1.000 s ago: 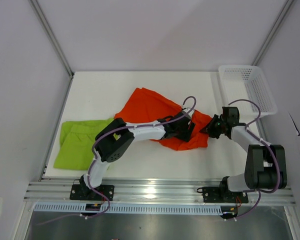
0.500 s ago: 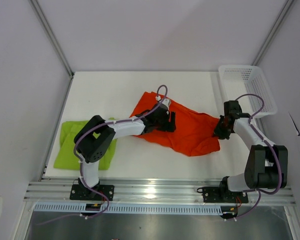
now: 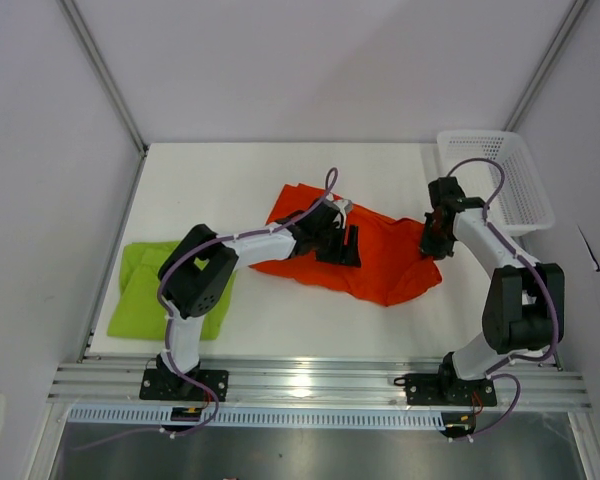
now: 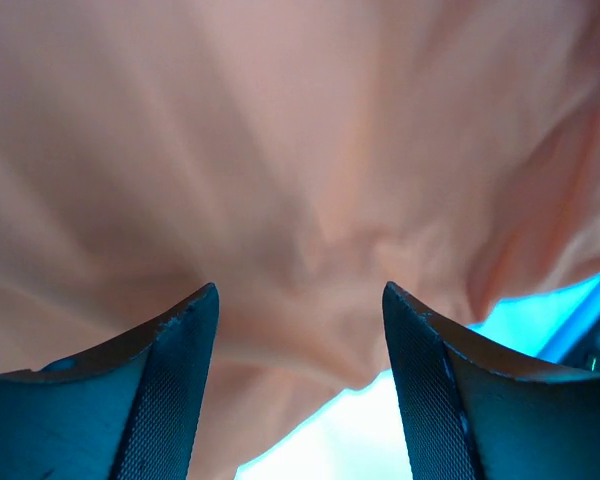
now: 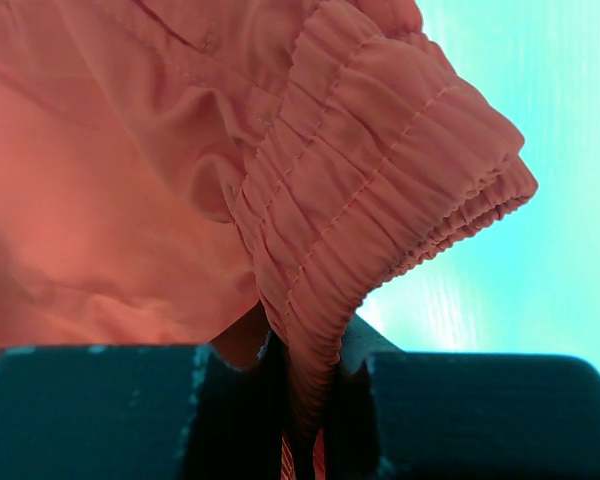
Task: Fold and stack the shorts
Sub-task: Fold the shorts
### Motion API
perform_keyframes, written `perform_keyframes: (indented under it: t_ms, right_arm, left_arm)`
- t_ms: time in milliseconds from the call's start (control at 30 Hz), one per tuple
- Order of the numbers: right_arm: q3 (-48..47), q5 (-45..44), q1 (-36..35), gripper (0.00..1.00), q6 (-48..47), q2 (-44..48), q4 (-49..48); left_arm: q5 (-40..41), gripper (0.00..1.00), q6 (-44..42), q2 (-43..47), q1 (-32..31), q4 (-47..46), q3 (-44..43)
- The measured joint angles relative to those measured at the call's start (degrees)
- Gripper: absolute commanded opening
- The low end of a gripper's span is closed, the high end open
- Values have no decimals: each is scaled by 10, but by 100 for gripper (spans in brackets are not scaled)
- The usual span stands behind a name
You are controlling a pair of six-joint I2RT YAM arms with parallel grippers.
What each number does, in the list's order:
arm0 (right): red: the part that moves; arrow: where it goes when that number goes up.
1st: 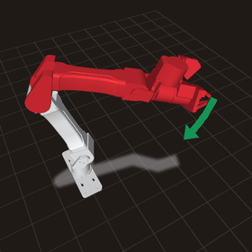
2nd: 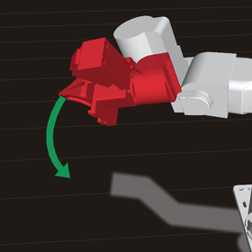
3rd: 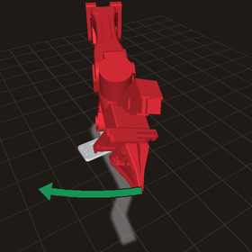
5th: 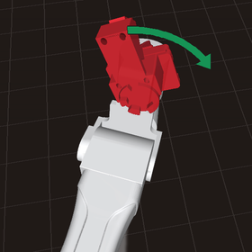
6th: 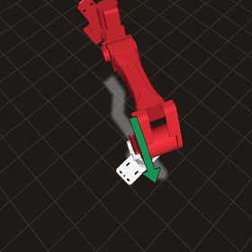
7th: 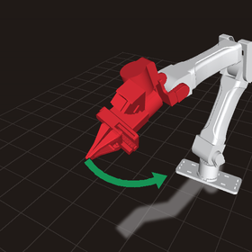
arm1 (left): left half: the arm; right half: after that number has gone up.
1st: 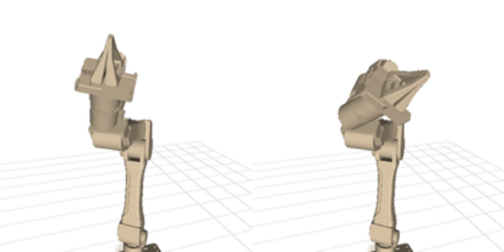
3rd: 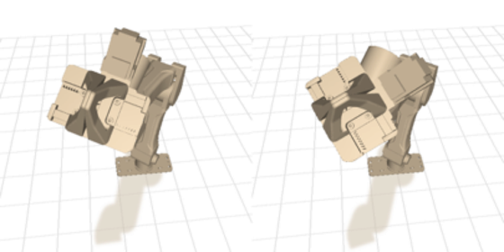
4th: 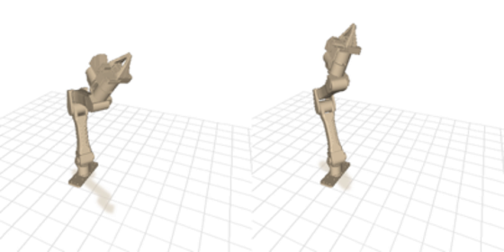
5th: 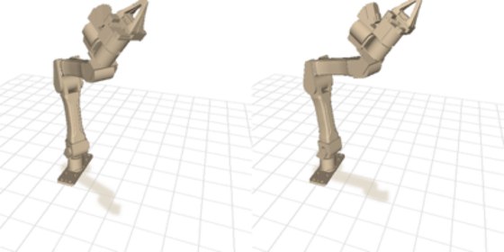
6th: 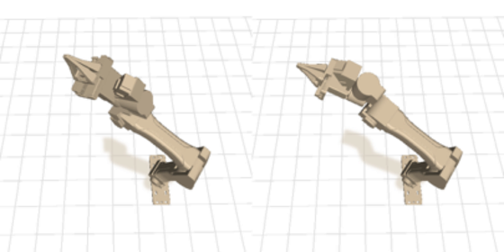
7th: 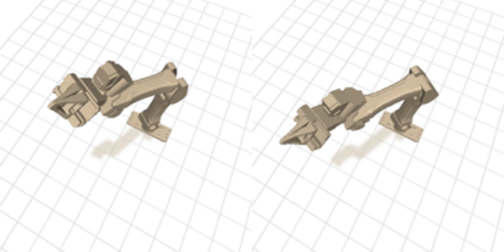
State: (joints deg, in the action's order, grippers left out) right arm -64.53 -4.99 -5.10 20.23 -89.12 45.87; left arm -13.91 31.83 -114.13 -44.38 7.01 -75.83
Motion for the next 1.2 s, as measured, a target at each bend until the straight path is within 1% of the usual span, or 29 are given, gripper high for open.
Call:
perform_keyframes:
  t_ms: [100,200,400,500,600,767,800,967,1100,1200]
  right_arm:
    - [-22,-21,-21,0,-12,-17,9]
    - [-32,-30,-36,0,-30,-22,10]
    - [-71,-53,-55,0,-60,-30,42]
    - [-106,-69,-59,1,-74,-48,64]
    - [-128,-78,-64,3,-88,-60,73]
    - [-138,-94,-87,3,-112,-63,77]
    - [-140,-99,-92,1,-116,-64,77]
    - [-148,-129,-104,0,-136,-82,77]
    - [-151,-152,-104,0,-145,-90,80]
    - [-169,-152,-104,0,-148,-90,89]
  left_arm:
    - [-33,72,-7,0,-3,40,0]
    - [-59,73,-10,8,-12,57,11]
    - [-73,73,-20,23,-27,77,39]
    - [-78,73,-18,27,-28,63,58]
    - [-76,72,-12,40,-30,30,87]
    - [-74,72,15,49,-38,-22,117]
    - [-74,72,24,49,-42,-32,120]
    - [-69,73,75,30,-76,-72,111]
    - [-42,76,99,22,-106,-71,93]
    - [-33,75,103,24,-110,-61,90]
